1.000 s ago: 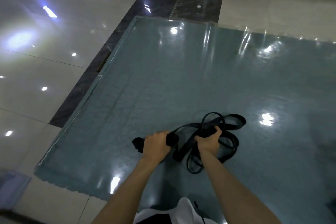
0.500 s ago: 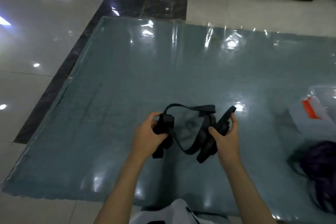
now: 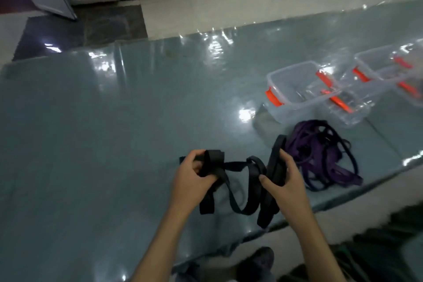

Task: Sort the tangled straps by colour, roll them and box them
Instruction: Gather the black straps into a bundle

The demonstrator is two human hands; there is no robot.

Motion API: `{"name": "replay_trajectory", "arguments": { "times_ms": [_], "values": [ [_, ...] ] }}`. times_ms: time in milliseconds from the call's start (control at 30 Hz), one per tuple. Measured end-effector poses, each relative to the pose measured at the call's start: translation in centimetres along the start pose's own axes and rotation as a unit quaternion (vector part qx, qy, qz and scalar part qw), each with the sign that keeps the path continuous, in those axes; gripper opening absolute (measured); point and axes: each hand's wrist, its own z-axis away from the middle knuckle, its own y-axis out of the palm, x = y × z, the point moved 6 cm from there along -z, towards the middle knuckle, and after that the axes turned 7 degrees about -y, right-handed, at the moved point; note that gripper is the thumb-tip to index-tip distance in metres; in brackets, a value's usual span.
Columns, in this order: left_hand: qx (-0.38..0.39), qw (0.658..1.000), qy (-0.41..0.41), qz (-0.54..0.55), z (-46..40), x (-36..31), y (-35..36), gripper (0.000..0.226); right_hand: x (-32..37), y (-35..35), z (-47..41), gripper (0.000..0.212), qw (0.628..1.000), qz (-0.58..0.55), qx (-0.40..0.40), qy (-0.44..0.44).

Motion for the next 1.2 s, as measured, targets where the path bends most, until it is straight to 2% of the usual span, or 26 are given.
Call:
{"name": "replay_trajectory", "arguments": {
  "times_ms": [267, 500, 767, 933, 1200],
  "values": [
    [0.054, 0.997, 0.042, -0.043, 0.3, -8.6, 16.8, 0.046, -2.1, -16.8, -0.5, 0.07, 0.997, -0.042, -0.063, -0.006],
    [0.09, 0.991, 0.1, -0.002, 0.4, -17.5, 29.9, 0.043, -1.2, -30.8, -2.3, 0.077, 0.991, -0.034, -0.109, -0.064],
    [0.13, 0.982, 0.136, -0.004, -2.5, -23.2, 42.9, 0.046, -2.1, -42.8, -7.3, 0.069, 0.979, -0.016, -0.184, -0.091],
    [0.127, 0.98, 0.151, 0.007, -6.1, -25.9, 50.6, 0.046, -3.8, -48.7, -13.2, 0.063, 0.98, 0.004, -0.182, -0.086],
    [0.109, 0.985, 0.124, 0.058, -13.9, -30.9, 60.7, 0.045, -4.3, -57.4, -23.6, 0.064, 0.983, 0.056, -0.149, -0.088]
  ]
}}
